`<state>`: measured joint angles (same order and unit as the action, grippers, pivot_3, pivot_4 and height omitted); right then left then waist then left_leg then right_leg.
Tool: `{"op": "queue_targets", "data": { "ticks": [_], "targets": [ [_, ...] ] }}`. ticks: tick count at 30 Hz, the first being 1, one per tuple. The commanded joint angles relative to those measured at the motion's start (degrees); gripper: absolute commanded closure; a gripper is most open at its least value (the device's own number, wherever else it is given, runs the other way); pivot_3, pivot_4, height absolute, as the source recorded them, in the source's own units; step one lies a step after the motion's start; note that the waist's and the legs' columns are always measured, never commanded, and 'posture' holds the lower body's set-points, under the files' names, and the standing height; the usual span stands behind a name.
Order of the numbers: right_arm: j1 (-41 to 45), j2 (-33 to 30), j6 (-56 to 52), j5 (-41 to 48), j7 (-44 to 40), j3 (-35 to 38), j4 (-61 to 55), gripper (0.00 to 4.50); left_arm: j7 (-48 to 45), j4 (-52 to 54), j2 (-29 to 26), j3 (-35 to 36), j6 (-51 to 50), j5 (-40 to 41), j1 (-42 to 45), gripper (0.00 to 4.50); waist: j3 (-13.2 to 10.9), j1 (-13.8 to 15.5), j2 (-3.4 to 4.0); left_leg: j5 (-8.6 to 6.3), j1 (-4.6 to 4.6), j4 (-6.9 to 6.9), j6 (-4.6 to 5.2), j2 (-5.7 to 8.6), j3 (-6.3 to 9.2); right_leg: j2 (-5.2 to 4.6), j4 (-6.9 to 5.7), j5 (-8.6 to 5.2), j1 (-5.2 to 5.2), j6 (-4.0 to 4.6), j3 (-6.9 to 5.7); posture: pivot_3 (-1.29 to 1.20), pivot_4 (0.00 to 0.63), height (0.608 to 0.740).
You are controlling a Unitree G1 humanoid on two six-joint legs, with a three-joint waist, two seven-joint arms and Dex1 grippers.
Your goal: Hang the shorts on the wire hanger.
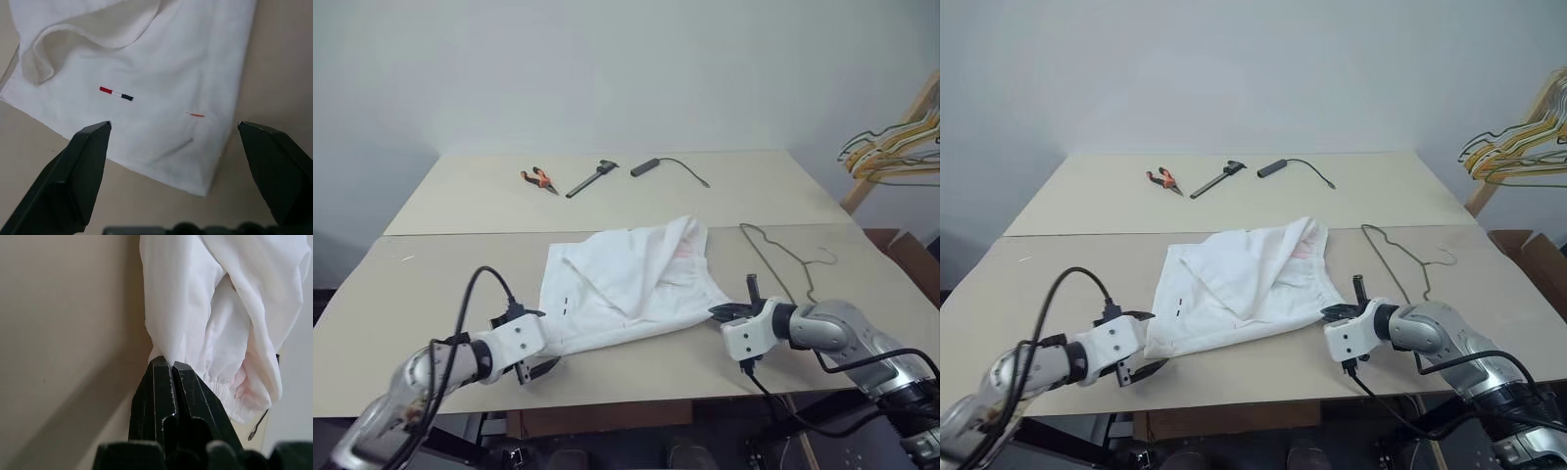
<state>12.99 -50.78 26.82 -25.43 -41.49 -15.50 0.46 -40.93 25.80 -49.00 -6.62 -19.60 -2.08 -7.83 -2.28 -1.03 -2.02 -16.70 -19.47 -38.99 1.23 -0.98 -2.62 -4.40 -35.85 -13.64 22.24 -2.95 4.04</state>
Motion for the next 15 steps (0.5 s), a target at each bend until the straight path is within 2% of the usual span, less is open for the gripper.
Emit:
{"op": "queue_targets", "data": {
  "ticks": [1,11,12,15],
  "targets": [
    [0.45,-0.27,-0.95,1.92,-0.17,2.40,-2.72,4.50,-0.26,-3.28,0.94,-2.22,2.36,-2.21,3.08,0.93,0.00,-0.17,0.00,0.00,-0.02,0.02,0.00,0.00,0.00,0.00,0.00,0.00,0.02,0.00,0.00,-0.01,0.000,0.740],
    [-0.05,-0.64,-2.16,2.60,-0.51,3.11,-4.46,4.50,-0.84,-8.41,3.68,-3.58,5.35,-3.41,7.03,4.28,0.00,-0.23,0.01,0.00,0.00,0.04,0.00,-0.02,0.00,-0.01,-0.01,-0.01,0.03,0.00,-0.01,-0.03,0.000,0.740],
    [-0.06,-0.65,-2.20,2.60,-0.54,3.12,-4.50,4.50,-0.98,-8.54,3.73,-3.51,5.56,-3.44,7.06,4.48,0.00,-0.24,0.01,0.00,0.00,0.04,0.00,-0.02,-0.01,-0.01,-0.01,-0.01,0.03,0.00,-0.01,-0.03,0.000,0.740],
    [0.09,-0.57,-2.35,2.71,-0.67,3.08,-4.66,4.50,-2.15,-8.99,3.38,-2.96,6.28,-2.84,7.26,4.48,0.00,-0.24,0.01,0.00,-0.01,0.04,0.00,-0.01,-0.02,-0.01,-0.01,-0.01,0.03,0.00,-0.01,-0.03,0.000,0.740]
  ]
}}
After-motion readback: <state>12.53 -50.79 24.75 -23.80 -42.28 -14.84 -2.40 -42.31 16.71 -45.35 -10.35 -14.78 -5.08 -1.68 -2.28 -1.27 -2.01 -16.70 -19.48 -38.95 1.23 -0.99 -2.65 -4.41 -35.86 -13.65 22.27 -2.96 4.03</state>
